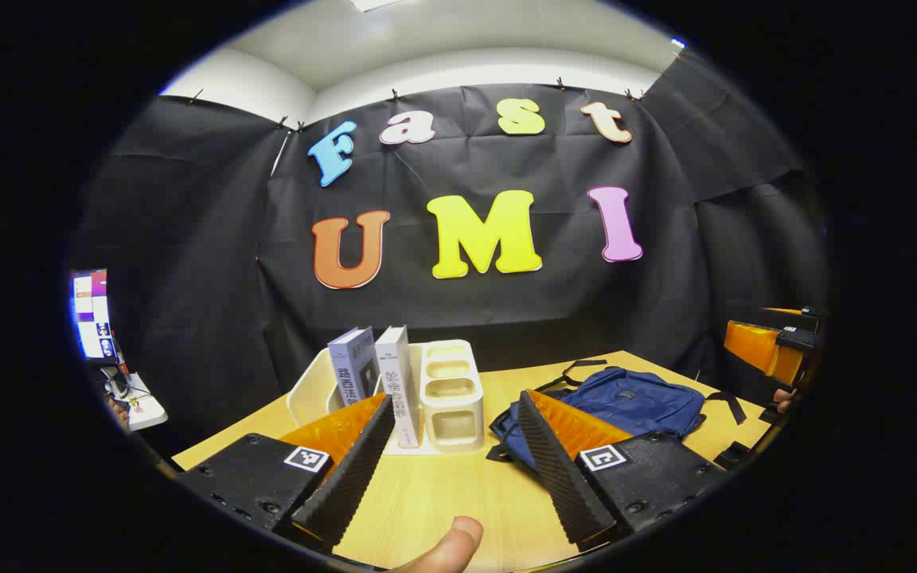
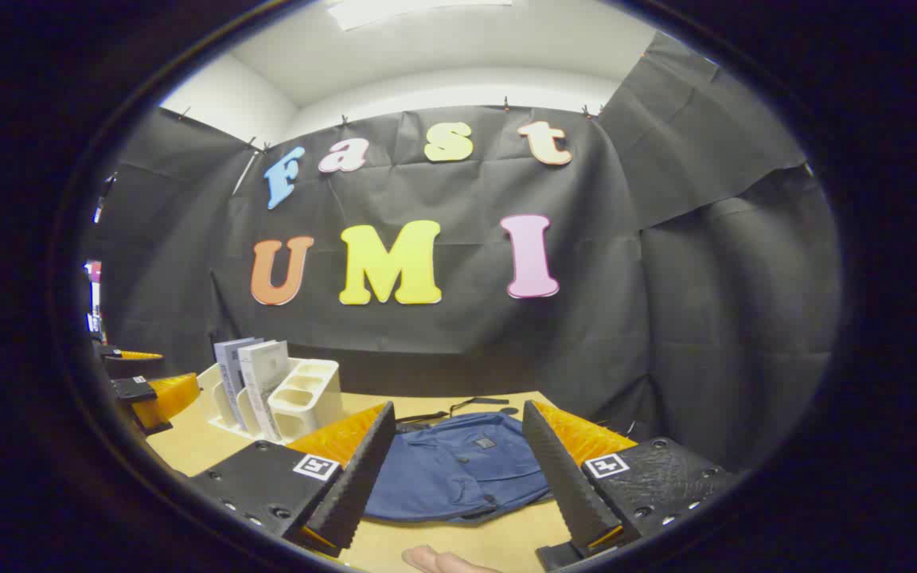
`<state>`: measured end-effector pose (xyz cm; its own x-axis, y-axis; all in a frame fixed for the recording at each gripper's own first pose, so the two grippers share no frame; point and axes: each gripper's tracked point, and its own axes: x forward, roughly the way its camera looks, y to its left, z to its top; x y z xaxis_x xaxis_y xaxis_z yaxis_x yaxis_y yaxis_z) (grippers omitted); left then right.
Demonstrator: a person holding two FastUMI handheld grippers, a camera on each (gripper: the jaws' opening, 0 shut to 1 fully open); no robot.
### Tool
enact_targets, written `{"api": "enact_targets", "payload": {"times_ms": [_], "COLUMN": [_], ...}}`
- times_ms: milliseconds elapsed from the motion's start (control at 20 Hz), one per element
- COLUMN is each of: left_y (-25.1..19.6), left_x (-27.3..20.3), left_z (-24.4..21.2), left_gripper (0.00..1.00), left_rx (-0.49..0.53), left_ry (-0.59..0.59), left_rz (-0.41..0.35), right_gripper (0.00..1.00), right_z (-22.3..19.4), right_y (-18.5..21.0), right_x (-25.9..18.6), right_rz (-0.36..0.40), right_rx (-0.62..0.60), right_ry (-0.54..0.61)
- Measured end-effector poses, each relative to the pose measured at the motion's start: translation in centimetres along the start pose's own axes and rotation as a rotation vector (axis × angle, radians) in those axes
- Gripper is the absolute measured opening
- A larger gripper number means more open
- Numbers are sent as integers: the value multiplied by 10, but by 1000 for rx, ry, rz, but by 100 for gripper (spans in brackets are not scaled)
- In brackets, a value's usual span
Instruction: Open the schoolbag, grab two books from the bookshelf and put them into the schoolbag.
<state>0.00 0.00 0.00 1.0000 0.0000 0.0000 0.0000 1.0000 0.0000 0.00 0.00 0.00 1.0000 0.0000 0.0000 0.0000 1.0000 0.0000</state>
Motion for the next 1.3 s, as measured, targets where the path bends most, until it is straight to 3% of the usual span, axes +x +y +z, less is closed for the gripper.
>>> {"api": "enact_targets", "payload": {"times_ms": [200,350,750,850,1100,1150,1300], "left_y": [22,33,59,62,60,60,54], "left_x": [-8,-9,-10,-11,-5,-5,-2], "left_z": [7,9,11,12,8,7,4], "left_gripper": [98,100,94,98,98,94,98], "left_rx": [-12,-17,-66,-62,-50,-41,-27], "left_ry": [-10,-18,-30,-32,-32,-29,-26], "left_rz": [16,27,37,41,19,19,-14], "right_gripper": [95,94,95,95,96,98,97], "right_z": [-4,-7,-17,-18,-31,-34,-55], "right_y": [21,17,32,37,45,47,56], "right_x": [-12,-13,-14,-13,-4,0,19], "right_rz": [20,-8,13,21,29,29,41], "right_rx": [-23,-50,-116,-122,-125,-132,-186], "right_ry": [15,25,68,72,122,129,170]}}
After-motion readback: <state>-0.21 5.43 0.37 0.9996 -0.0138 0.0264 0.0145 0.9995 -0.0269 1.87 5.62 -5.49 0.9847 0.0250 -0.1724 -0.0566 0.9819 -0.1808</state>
